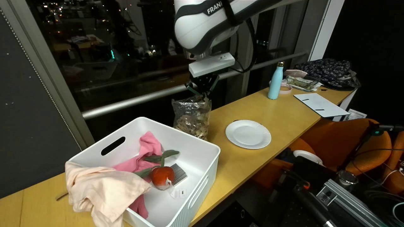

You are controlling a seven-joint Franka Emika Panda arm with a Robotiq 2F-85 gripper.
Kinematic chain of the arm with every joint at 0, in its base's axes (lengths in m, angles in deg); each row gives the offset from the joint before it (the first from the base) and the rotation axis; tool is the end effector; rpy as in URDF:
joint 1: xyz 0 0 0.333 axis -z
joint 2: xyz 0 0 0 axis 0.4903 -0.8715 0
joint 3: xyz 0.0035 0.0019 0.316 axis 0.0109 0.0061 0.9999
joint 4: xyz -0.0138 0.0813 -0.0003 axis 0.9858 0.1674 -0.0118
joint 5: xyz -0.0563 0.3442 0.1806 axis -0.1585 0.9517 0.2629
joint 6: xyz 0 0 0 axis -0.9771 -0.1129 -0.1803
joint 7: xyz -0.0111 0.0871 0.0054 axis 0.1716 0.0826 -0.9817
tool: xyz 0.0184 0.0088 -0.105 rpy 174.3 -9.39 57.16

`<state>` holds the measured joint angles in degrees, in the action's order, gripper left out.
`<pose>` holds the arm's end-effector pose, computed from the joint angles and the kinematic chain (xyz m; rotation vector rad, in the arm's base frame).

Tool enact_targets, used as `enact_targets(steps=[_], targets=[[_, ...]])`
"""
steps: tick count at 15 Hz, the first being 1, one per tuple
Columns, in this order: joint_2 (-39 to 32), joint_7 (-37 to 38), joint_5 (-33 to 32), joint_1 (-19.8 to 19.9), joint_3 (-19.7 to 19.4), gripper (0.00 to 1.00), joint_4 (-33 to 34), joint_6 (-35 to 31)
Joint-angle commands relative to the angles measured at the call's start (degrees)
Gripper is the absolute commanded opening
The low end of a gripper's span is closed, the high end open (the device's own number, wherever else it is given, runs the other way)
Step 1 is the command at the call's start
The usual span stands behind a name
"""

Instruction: Place some rubber bands from the plastic on the white plate.

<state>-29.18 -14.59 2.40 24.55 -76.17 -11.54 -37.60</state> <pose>0.6981 -0.0112 0.3674 2.8971 -0.5628 0.0564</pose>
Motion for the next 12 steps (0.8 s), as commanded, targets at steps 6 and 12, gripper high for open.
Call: enact_targets(steps=[6, 12], targets=[[9.30, 6.10, -2.46, -0.01, -2.69, 0.01, -11.53, -10.26], [14.84, 8.96, -3.49, 0.64, -3.88, 0.01, -19.85, -14.10]])
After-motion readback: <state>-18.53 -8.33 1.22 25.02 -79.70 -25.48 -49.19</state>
